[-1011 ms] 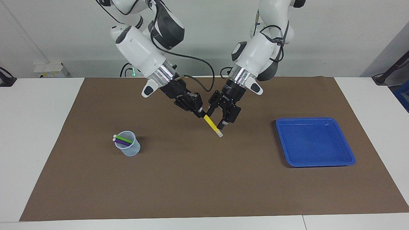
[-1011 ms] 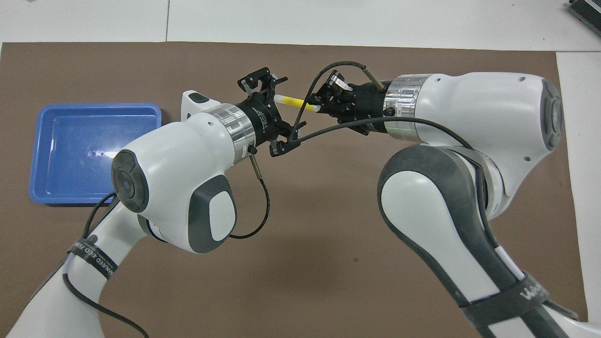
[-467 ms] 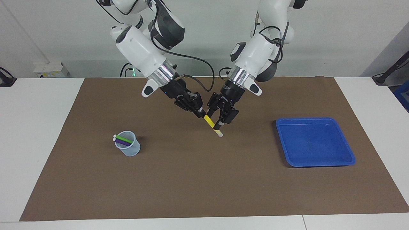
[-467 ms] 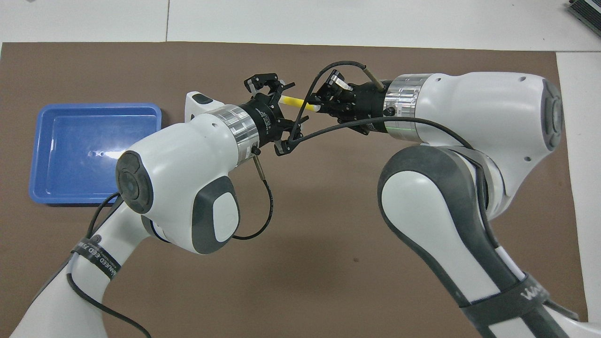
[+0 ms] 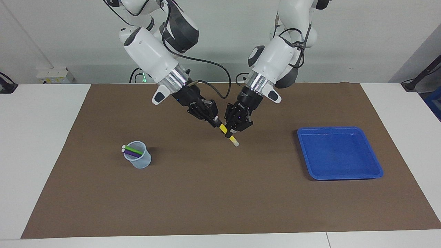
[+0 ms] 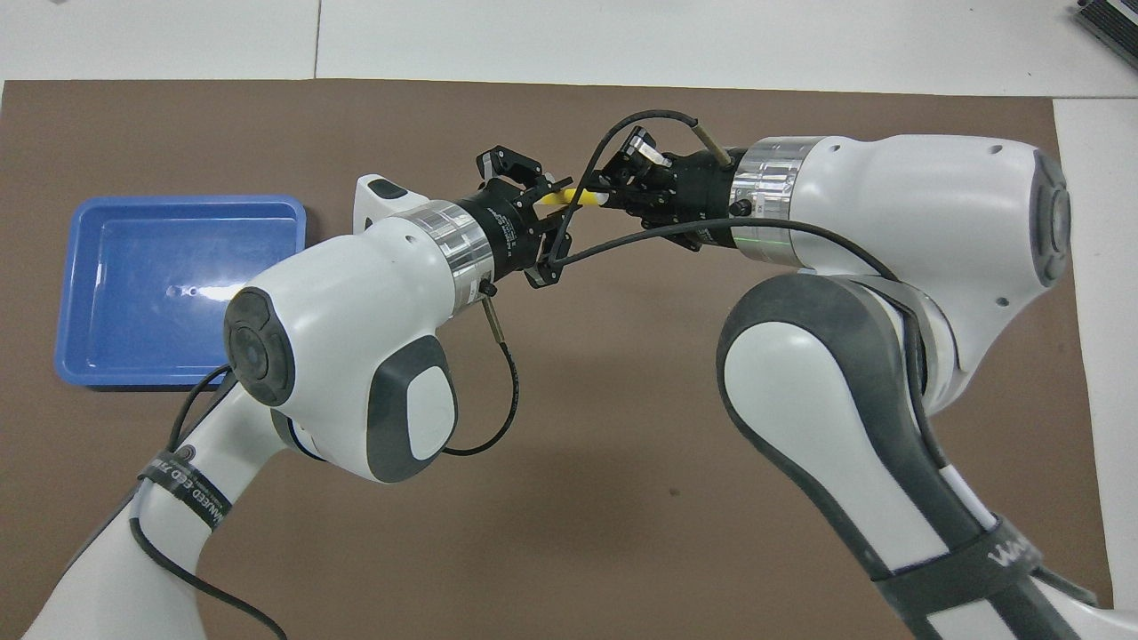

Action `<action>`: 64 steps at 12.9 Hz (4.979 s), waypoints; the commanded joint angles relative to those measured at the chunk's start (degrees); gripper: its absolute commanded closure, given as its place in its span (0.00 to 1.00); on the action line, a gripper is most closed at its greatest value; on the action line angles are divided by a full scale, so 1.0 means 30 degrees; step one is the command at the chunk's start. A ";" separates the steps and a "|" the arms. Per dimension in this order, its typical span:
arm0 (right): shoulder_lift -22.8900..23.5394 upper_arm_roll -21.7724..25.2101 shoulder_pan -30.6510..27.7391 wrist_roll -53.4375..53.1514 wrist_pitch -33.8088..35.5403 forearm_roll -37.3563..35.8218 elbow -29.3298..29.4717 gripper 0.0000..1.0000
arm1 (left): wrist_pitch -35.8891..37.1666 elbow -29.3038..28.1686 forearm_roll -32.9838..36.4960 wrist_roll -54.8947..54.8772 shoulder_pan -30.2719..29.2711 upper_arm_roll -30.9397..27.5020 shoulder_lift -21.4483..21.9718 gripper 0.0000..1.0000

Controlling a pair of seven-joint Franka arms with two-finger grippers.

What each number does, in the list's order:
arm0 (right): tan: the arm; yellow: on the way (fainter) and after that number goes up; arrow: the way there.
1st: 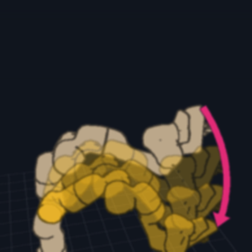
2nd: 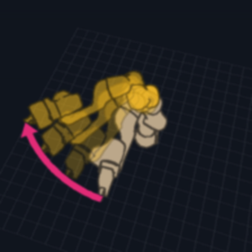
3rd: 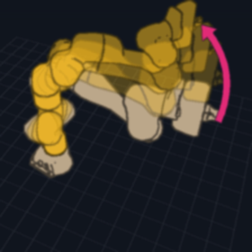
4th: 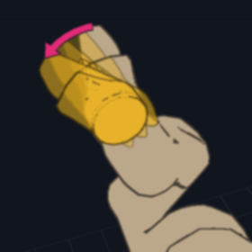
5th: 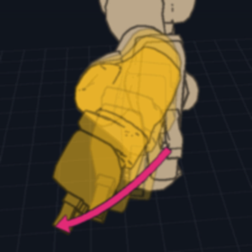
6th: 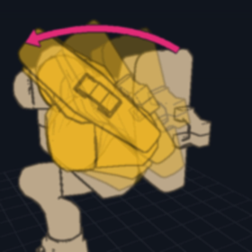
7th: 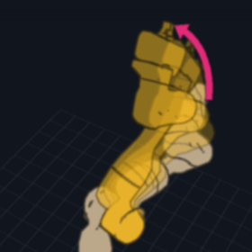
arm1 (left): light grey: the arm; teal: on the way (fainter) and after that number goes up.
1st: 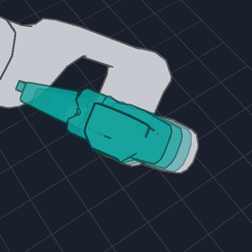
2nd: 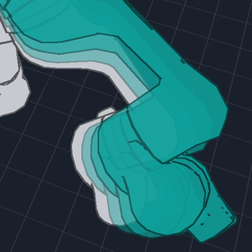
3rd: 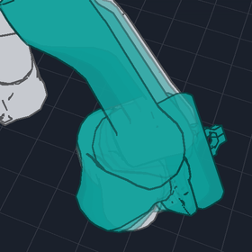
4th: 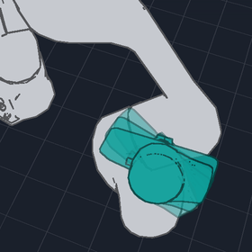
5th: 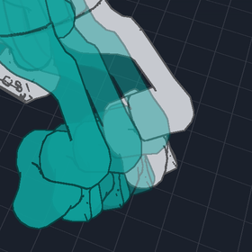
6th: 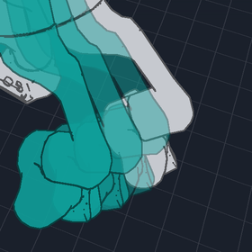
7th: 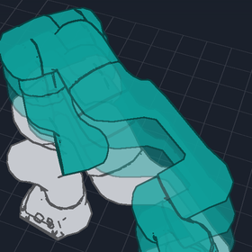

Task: Right arm passes pens to left for tray arrangement
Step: 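Close the left gripper on the yellow pen held by the right gripper, then open the right gripper and withdraw while the left gripper pulls the pen, then lower the yellow pen into the blue tray with the left gripper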

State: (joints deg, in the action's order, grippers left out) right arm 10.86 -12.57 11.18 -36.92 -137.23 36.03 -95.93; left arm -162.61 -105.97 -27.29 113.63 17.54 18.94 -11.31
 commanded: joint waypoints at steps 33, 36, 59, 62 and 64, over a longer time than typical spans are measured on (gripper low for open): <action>-0.0842 0.0059 -0.9790 2.0650 0.7337 -0.8379 -0.3446 0.00 | 1.7790 0.0226 0.8537 -3.4315 -1.0905 -0.0308 0.1985 1.00; 0.0332 0.0059 -0.9820 2.2526 0.6663 -0.8115 -0.3093 0.00 | 1.6354 -0.0097 0.9033 -3.8219 -1.2988 -0.0308 0.1722 1.00; 0.2328 0.0118 -0.9205 2.1974 0.5928 -0.8057 -0.2155 0.51 | 0.7297 -0.1298 1.1410 -4.1509 -1.6070 -0.0308 -0.3992 0.88; 0.2329 0.0089 -0.9234 2.2003 0.5986 -0.8057 -0.2096 0.55 | 0.7414 -0.1386 1.1410 -4.1334 -1.6041 -0.0308 -0.3934 0.51; 0.2329 0.0089 -0.9205 2.1974 0.5987 -0.8057 -0.2067 0.57 | 0.7851 -0.1212 1.1410 -4.1304 -1.6041 -0.0308 -0.3934 0.39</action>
State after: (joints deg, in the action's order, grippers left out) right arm 18.01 -11.65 -15.66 29.62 -120.47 12.03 -102.62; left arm -139.71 -109.23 5.81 -10.93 -30.30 17.78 -23.61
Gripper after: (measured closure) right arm 0.551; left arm 0.511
